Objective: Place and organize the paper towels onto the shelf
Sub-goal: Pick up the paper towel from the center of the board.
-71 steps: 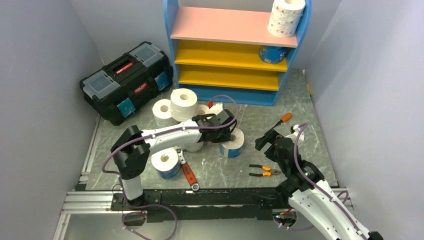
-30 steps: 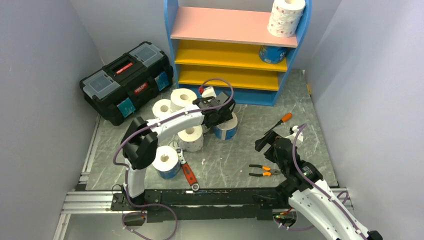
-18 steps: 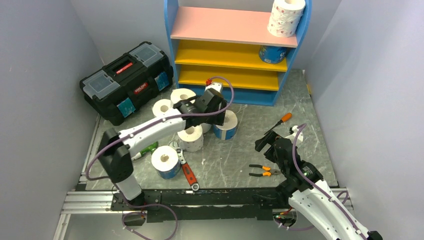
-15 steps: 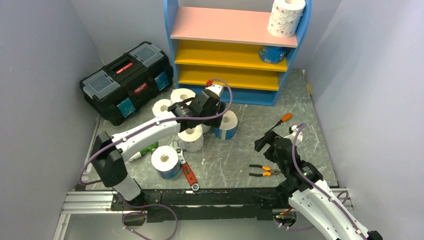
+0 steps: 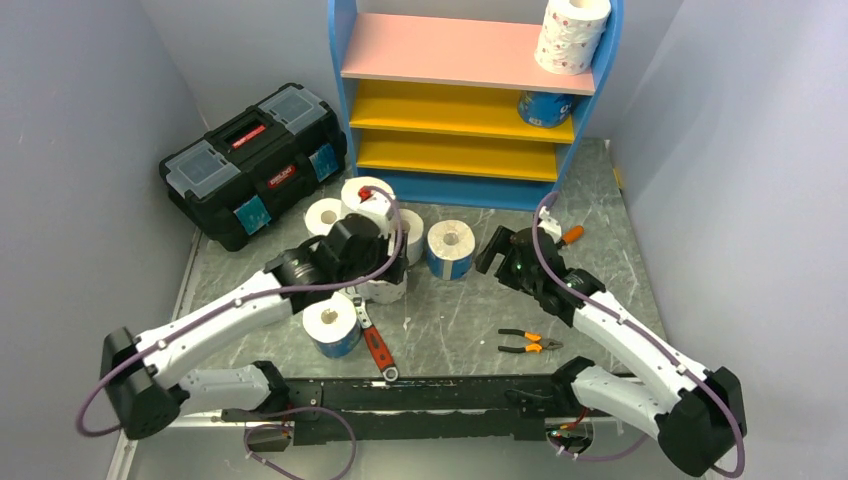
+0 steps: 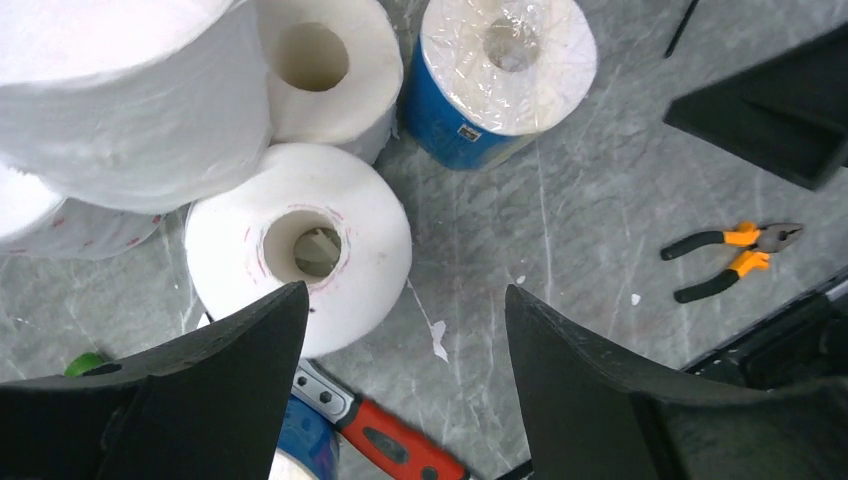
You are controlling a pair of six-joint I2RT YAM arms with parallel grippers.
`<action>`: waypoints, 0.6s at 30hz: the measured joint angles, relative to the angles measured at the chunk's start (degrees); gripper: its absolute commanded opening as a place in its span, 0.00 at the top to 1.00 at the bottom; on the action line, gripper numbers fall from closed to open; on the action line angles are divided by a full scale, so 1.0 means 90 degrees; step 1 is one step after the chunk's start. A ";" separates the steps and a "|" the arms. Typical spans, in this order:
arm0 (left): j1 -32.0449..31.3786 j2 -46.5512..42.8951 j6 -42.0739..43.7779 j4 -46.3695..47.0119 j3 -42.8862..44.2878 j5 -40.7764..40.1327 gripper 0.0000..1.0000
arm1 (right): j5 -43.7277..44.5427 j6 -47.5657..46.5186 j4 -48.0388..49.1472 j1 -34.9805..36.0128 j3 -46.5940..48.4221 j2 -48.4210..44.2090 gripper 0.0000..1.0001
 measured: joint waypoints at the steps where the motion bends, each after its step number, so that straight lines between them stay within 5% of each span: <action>1: 0.0000 -0.0253 -0.0078 0.0097 -0.0194 0.0000 0.22 | -0.0022 0.0068 0.0172 0.0000 0.0066 0.0124 0.07; 18: 0.0007 -0.1341 -0.0452 0.0262 -0.1129 -0.0007 0.23 | -0.0347 0.0170 0.1064 -0.0158 0.1253 0.2300 0.15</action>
